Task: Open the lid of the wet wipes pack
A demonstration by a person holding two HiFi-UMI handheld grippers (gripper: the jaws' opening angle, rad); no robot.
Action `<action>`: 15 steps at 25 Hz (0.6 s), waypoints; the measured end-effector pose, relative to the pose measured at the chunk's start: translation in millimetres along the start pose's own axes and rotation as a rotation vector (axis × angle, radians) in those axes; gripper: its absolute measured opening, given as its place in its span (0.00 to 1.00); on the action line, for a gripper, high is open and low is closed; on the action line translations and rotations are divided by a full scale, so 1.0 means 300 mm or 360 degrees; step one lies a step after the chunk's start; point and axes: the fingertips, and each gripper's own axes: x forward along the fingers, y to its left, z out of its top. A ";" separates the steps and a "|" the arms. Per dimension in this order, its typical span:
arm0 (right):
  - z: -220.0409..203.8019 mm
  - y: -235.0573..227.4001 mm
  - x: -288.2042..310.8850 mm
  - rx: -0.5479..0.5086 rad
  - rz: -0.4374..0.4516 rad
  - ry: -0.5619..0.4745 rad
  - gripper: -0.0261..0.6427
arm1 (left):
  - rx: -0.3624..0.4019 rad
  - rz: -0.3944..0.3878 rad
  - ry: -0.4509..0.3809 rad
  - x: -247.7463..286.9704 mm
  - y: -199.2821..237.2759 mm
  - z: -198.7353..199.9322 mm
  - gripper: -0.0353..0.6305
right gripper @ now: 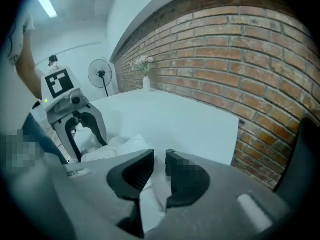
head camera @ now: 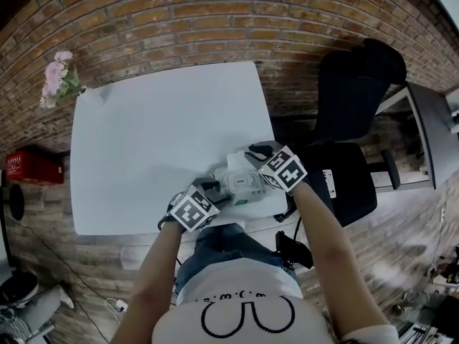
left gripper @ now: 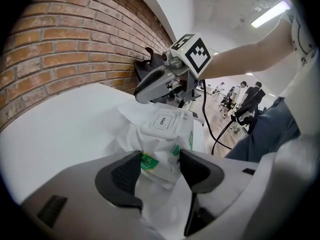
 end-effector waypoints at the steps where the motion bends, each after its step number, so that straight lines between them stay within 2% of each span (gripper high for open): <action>1: -0.002 -0.001 0.004 -0.0003 -0.0035 0.0006 0.15 | -0.0003 0.0000 0.0002 0.000 -0.001 0.001 0.42; 5: 0.000 -0.002 0.004 0.0051 -0.0111 -0.0030 0.16 | 0.0000 0.0020 0.0005 -0.002 0.010 -0.006 0.42; 9: 0.027 0.013 -0.044 0.0080 -0.0114 -0.0102 0.17 | -0.0094 -0.0019 -0.0037 -0.024 0.003 0.004 0.42; 13: 0.055 0.041 -0.114 0.0047 -0.0103 -0.0157 0.17 | -0.0065 -0.0009 -0.0029 -0.069 -0.004 0.005 0.42; 15: 0.070 0.049 -0.153 0.0038 -0.0118 -0.0190 0.17 | -0.0066 0.0001 -0.0068 -0.105 -0.002 0.020 0.42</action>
